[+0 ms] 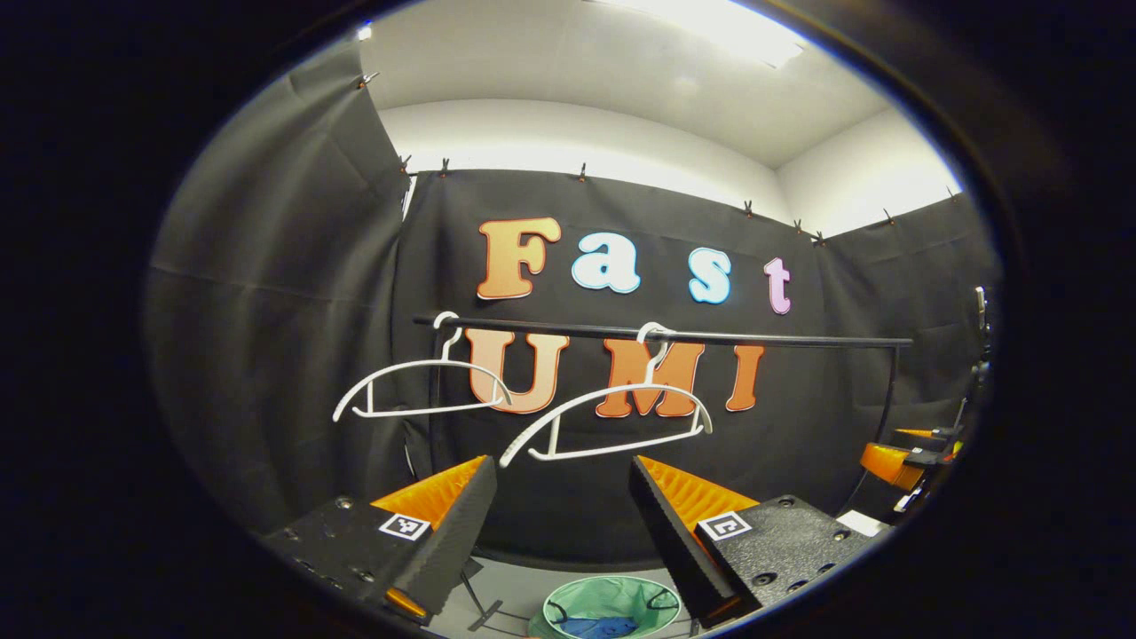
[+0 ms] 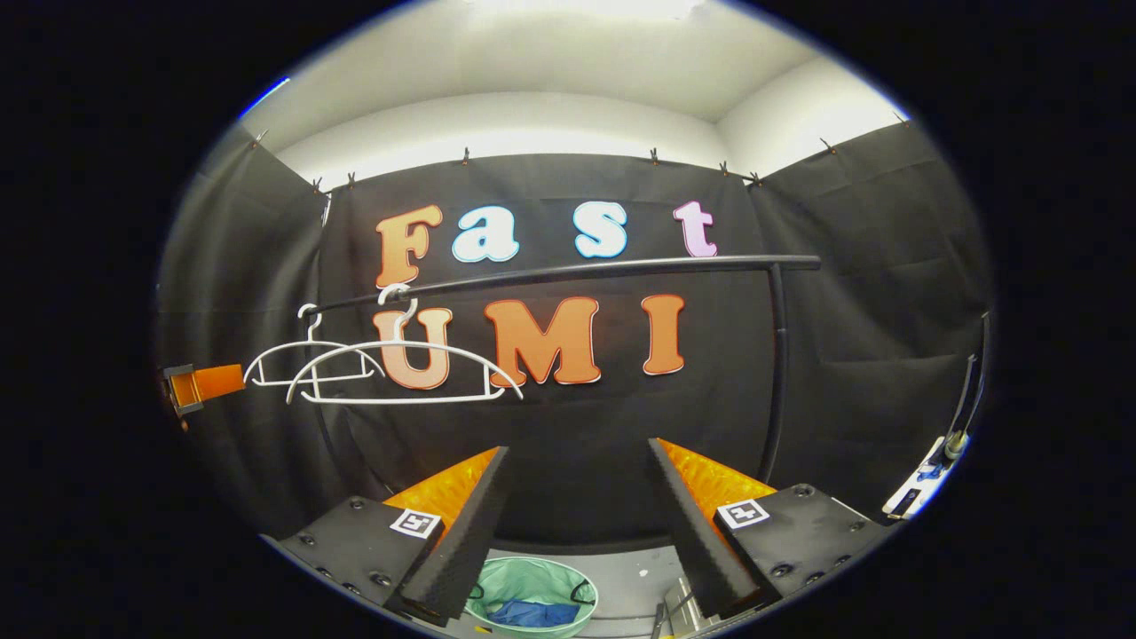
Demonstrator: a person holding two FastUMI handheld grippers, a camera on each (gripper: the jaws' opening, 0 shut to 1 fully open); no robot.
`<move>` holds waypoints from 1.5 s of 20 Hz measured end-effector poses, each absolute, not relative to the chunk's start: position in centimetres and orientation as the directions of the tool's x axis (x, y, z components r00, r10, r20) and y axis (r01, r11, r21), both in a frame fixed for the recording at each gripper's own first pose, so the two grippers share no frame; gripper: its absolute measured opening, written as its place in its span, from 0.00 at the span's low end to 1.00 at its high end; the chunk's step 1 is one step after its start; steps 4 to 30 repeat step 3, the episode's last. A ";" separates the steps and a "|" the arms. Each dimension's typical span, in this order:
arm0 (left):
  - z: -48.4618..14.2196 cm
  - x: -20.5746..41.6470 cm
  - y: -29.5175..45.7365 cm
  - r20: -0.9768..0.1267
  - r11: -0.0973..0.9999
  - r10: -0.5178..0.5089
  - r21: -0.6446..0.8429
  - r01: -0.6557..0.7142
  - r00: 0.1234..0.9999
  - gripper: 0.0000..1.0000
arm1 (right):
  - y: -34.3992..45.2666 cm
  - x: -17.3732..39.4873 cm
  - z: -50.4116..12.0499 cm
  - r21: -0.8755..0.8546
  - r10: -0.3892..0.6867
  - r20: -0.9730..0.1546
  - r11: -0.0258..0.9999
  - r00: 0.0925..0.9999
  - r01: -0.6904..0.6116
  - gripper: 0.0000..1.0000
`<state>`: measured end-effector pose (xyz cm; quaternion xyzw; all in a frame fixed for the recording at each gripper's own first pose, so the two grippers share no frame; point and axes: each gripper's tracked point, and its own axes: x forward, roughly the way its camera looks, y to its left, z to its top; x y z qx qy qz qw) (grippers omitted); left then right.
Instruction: Grasp the clothes on the hanger with both hands and then place them into the laundry hamper below.
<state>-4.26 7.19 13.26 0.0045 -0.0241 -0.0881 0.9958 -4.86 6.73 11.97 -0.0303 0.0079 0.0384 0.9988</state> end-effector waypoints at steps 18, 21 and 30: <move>12.9 -4.1 7.6 0.043 0.987 -0.161 0.005 0.161 0.986 0.92 | 6.3 -4.9 12.1 -0.050 0.080 -0.019 0.995 0.997 -0.081 0.89; 12.9 -4.1 7.6 0.043 0.987 -0.161 0.005 0.161 0.986 0.92 | 6.3 -4.9 12.1 -0.050 0.080 -0.019 0.995 0.997 -0.081 0.89; 12.9 -4.1 7.6 0.043 0.987 -0.161 0.005 0.161 0.986 0.92 | 6.3 -4.9 12.1 -0.050 0.080 -0.019 0.995 0.997 -0.081 0.89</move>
